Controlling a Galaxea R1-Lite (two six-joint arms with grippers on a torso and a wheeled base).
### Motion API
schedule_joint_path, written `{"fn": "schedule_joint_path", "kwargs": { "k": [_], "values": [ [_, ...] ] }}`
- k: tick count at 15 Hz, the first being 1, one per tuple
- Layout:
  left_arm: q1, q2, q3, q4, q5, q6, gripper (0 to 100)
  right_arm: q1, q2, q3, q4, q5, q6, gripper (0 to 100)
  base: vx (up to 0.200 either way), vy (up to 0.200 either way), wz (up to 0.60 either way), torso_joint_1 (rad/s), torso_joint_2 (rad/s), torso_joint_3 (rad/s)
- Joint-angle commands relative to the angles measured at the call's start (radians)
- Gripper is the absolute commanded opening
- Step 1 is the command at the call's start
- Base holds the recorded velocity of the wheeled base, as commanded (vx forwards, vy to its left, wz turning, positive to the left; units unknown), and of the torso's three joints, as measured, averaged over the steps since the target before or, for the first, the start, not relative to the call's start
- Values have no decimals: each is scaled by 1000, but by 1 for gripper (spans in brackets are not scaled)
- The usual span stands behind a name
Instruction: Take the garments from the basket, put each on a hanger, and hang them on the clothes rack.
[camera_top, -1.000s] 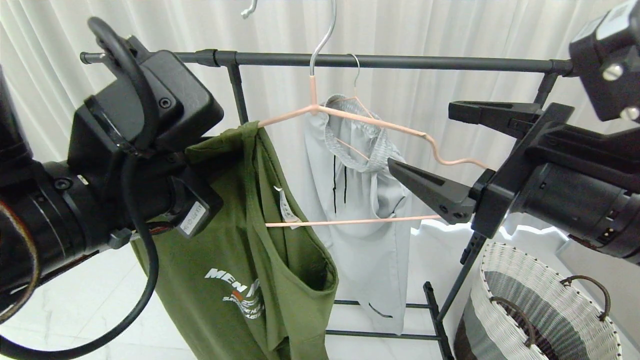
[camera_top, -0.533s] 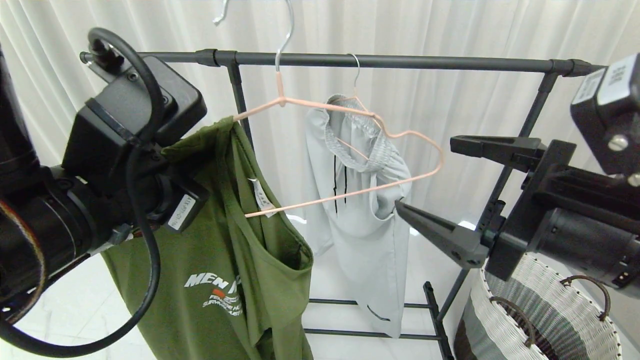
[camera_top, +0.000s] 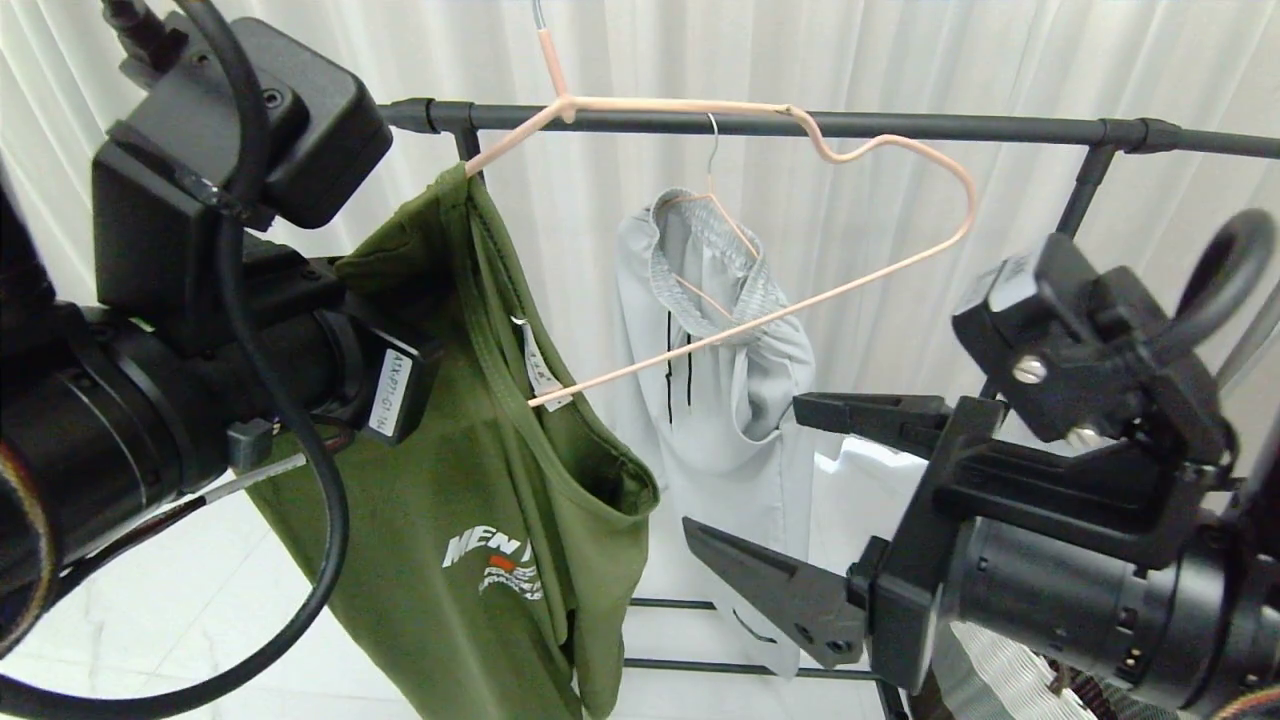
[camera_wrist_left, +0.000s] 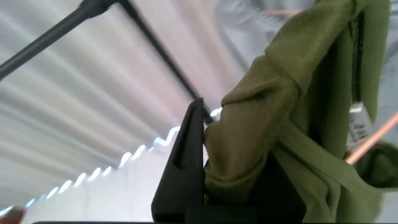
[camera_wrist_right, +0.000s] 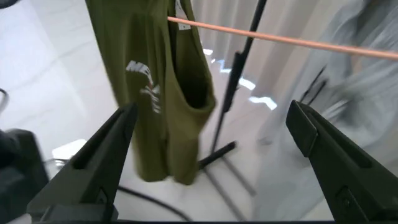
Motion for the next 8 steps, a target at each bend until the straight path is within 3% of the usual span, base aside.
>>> {"fn": "schedule_joint_path", "kwargs": {
  "k": [1, 4, 8],
  "values": [
    [-18, 2, -5, 0, 0, -1, 0, 1, 86, -33, -3, -3, 52, 100, 0, 0, 0, 0, 0, 0],
    [-24, 3, -25, 0, 0, -1, 0, -22, 136, -36, -6, -12, 88, 100, 0, 0, 0, 0, 0, 0],
    [-62, 3, -36, 0, 0, 1, 0, -85, 249, -38, -103, -70, 105, 100, 0, 0, 0, 0, 0, 0]
  ]
}}
